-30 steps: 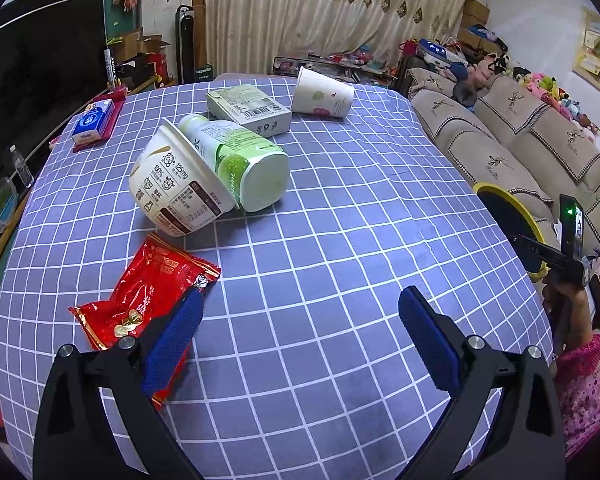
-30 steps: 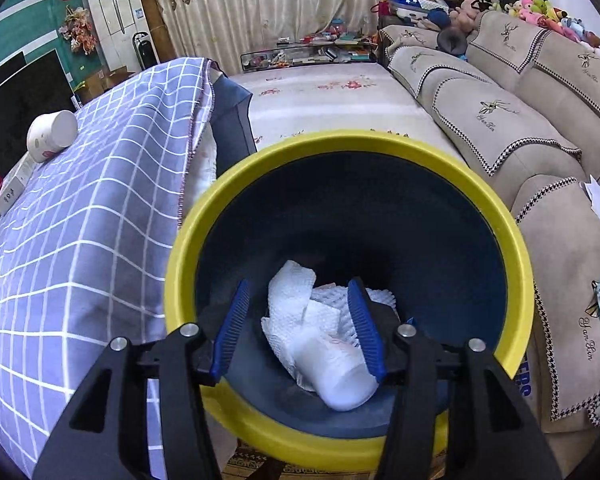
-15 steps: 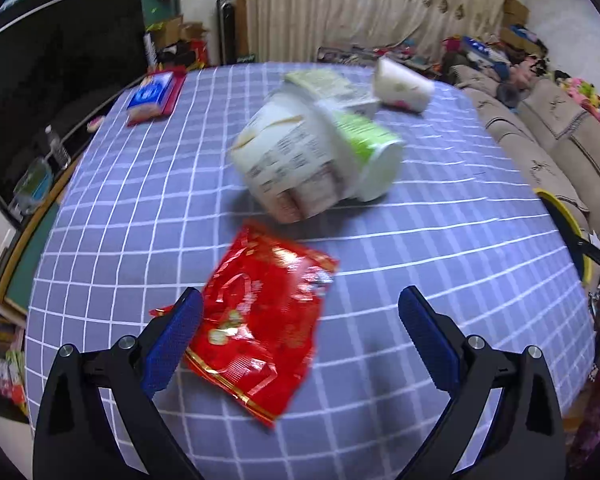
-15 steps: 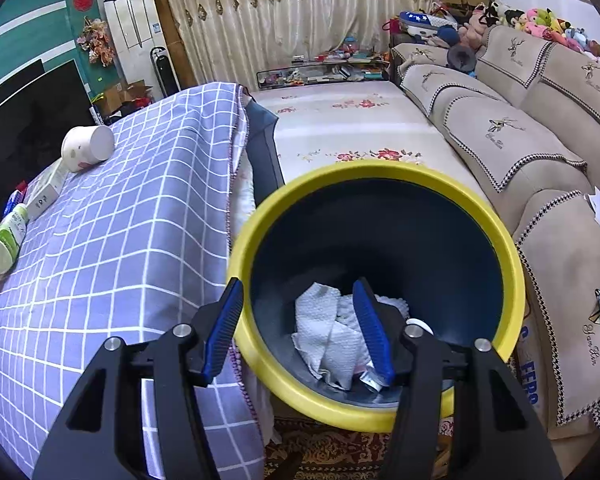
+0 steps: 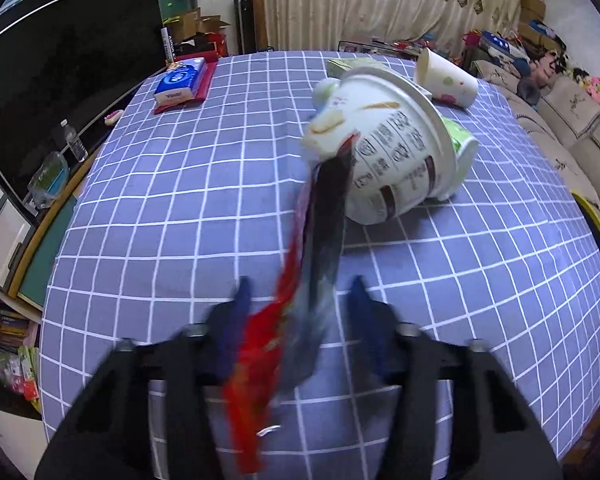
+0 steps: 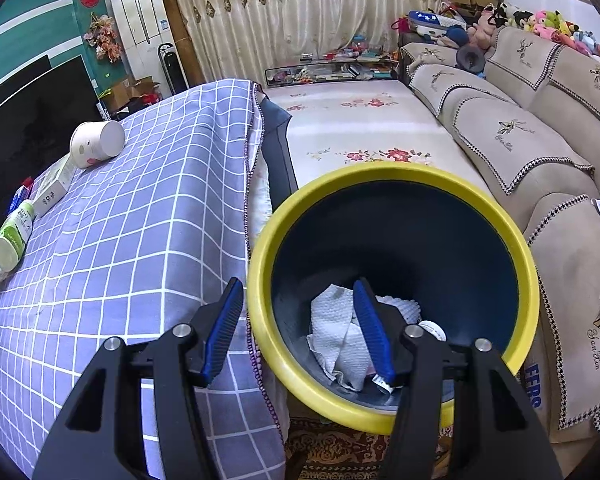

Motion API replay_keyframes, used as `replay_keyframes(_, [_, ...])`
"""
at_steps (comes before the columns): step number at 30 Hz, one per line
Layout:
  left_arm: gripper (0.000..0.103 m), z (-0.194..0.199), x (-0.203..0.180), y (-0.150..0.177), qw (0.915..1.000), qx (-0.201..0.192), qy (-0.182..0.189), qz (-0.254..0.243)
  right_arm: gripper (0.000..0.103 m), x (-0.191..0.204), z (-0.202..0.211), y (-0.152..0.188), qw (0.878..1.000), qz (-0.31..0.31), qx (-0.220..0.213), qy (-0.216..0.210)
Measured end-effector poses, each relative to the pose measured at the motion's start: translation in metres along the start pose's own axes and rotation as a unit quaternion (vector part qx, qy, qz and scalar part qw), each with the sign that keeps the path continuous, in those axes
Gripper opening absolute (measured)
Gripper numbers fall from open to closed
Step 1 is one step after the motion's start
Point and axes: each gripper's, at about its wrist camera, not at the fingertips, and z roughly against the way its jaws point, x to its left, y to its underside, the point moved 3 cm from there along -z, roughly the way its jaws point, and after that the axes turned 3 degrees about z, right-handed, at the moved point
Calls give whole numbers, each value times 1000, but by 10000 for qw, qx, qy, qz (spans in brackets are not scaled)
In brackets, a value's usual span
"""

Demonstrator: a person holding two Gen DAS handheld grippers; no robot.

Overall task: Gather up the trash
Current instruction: 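Grasp the red snack wrapper with the left gripper, then carry the red wrapper with the left gripper into the bin and release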

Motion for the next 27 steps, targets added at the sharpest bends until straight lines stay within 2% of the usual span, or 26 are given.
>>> replay_keyframes(2, [19,3,2,0,10000,5,59,21,55,1,1,0,10000,-4,-6,-24])
replay_keyframes(5, [13,13,-2,3,9999,-35,26,-97,55,2,3,0,10000,1,-24,-40])
replay_keyframes(10, [12,49,-30,14,9978,-96,119,-650,55,-2,17,1,9999,-13,-109,-57])
replay_keyframes(15, [12,75,-87,17,9897,-134,738,-1217,55,-15,36,4,9996,-90,-265,73])
replay_keyframes(19, [12,77,-156,7,9748,-208,1358,-1760,57,-30,54,7,9989,-209,-402,141])
replay_keyframes(22, [12,68,-214,-2,9589,-160,1795,-2190,57,-43,70,12,9979,-258,-511,318])
replay_keyframes(27, [12,51,-330,-12,9208,-9,2410,-3066,57,-73,92,23,9954,-475,-605,570])
